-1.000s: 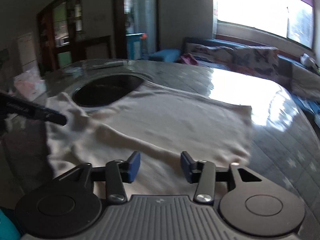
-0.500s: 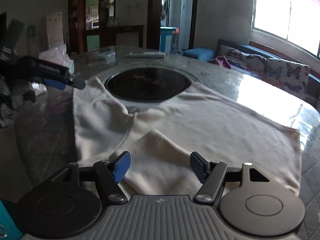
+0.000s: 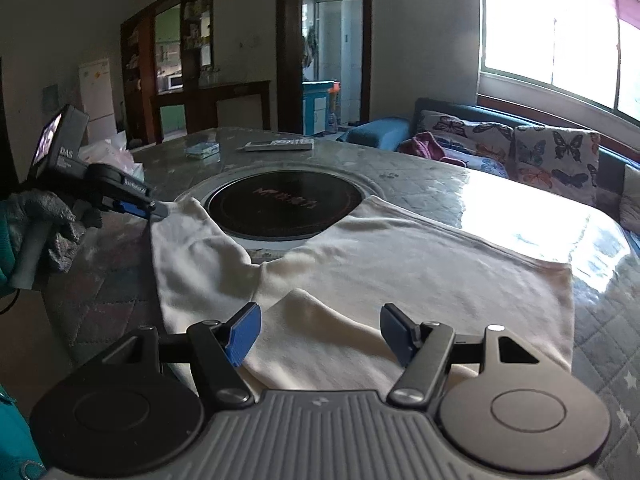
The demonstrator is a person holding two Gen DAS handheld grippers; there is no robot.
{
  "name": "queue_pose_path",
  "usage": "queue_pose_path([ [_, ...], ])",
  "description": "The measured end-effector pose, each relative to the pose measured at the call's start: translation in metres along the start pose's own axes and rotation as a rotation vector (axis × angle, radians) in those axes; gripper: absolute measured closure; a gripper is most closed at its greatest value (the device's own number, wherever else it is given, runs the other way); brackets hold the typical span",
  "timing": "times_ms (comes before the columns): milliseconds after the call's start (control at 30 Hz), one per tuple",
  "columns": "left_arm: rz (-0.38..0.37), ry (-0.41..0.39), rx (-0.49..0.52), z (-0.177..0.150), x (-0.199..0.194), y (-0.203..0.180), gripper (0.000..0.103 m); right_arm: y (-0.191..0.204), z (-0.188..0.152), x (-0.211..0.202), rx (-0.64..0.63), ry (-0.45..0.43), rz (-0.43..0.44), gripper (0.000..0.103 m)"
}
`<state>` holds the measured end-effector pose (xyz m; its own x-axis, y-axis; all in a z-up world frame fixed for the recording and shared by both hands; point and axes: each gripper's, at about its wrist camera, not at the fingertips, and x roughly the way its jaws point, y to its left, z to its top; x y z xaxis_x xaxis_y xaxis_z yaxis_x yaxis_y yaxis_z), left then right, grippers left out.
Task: Fold clothes
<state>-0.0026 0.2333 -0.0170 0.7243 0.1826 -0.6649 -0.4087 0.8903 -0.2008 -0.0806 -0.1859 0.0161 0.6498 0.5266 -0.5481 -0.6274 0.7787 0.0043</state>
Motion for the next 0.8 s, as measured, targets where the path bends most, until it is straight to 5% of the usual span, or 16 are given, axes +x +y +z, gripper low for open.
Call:
queue_pose_path([
  [200, -0.096, -0.040, 0.000, 0.008, -0.021, -0.011, 0.098, -0.015, -0.007, -0.016, 0.062, -0.023, -0.037, 0.035],
  [600, -0.655, -0.047, 0.246, 0.002, -0.112, -0.160, 0.098, -0.065, -0.034, -0.055, 0.235, -0.099, -0.175, 0.035],
  [800, -0.813, 0.069, 0.369, -0.038, -0.111, -0.230, 0.098, -0.086, -0.052, -0.073, 0.312, -0.112, -0.240, 0.035],
])
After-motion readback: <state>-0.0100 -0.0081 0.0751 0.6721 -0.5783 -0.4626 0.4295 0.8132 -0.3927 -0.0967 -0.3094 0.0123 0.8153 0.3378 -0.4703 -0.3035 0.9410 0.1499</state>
